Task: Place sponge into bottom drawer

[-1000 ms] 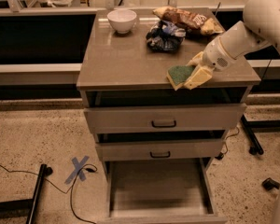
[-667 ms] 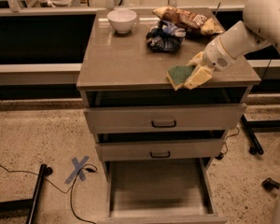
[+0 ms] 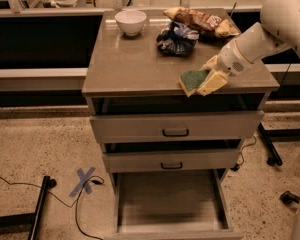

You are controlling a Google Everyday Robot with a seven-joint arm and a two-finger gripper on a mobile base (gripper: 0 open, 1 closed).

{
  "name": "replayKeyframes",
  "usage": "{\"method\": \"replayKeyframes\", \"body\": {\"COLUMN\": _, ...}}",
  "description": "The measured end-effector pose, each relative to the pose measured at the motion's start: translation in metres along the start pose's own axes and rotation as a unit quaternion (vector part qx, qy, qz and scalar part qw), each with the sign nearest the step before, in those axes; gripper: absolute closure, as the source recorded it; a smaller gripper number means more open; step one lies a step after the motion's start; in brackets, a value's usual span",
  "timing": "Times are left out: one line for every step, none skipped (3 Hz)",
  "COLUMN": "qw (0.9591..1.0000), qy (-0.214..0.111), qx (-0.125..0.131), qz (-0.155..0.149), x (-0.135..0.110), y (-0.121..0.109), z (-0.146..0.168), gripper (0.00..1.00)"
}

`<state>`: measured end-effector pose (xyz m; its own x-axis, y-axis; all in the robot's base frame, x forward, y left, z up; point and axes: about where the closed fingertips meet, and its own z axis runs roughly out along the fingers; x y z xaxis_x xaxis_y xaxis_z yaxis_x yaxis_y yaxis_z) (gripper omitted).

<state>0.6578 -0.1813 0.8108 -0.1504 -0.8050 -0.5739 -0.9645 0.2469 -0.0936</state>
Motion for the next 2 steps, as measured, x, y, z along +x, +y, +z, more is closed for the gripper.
{"method": "replayKeyframes", "body": {"qw": 1.0000, "qy": 0.000, "qx": 0.000, "qz": 0.000, "x": 0.0000, "y": 0.0000, "z": 0.0000, "gripper": 0.35}}
{"method": "replayKeyframes", "body": {"qw": 1.0000, "qy": 0.000, "qx": 0.000, "qz": 0.000, "x": 0.0000, "y": 0.0000, "z": 0.0000, "gripper": 0.11}}
